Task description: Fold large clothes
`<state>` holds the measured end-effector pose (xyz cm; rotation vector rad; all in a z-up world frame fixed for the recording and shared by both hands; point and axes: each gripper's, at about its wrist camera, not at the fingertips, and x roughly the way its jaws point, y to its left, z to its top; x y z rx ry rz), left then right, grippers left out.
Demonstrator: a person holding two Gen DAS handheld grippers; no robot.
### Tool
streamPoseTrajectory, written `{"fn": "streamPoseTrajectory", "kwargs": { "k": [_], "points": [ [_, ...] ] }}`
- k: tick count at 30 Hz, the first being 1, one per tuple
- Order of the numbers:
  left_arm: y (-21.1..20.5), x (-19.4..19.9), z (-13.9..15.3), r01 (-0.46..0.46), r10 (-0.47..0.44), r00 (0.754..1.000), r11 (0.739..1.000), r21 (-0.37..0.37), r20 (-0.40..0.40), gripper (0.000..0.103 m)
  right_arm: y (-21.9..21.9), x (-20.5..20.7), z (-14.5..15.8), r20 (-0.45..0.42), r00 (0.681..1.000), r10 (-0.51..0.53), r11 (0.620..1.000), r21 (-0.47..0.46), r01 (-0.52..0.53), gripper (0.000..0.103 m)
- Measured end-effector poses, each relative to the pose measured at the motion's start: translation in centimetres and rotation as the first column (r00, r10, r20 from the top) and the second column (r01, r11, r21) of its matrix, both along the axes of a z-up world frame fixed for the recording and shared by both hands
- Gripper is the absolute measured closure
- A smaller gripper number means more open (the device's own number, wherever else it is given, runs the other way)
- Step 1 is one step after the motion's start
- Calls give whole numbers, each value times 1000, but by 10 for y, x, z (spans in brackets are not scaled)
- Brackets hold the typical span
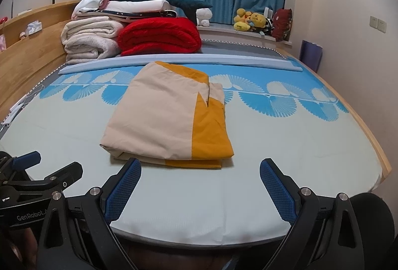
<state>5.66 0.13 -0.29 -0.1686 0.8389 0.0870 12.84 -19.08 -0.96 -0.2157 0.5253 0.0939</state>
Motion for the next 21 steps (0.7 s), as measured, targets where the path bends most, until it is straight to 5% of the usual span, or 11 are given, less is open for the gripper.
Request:
{"fn": "streamPoseTrajectory", "kwargs": {
  "k": [21],
  "points": [
    [-3, 1, -3, 10, -10, 1000, 1000, 22, -13, 1, 5, 2, -1, -7, 1000, 18, 1000, 15, -18, 7]
  ]
}}
